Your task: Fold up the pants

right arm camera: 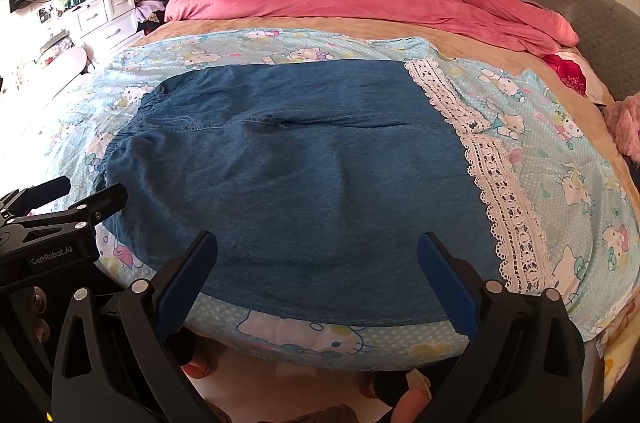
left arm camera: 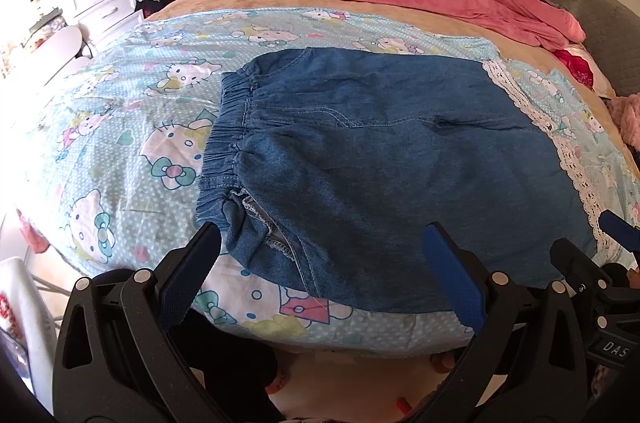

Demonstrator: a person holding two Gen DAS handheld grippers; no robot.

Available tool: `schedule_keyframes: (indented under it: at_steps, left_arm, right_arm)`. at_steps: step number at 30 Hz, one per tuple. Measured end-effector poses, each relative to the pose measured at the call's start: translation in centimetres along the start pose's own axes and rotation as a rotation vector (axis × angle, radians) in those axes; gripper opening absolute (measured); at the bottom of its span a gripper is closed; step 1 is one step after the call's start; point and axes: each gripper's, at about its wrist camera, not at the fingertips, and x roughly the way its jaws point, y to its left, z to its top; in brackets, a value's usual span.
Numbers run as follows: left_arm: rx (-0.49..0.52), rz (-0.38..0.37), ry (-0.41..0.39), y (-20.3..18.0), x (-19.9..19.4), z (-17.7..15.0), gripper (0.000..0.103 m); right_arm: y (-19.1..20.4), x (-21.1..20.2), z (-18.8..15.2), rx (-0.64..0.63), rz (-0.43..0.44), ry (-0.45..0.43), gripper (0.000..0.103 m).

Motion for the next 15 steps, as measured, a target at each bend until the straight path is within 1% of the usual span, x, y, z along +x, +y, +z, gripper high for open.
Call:
schedule_keyframes:
  at_steps: [15]
  left_arm:
    - [-0.001, 0.005, 0.001, -0.08, 0.02, -0.05, 0.095]
  right_arm:
    - [0.0, -0.04, -0.03, 0.001, 0.009, 0.003, 0.099]
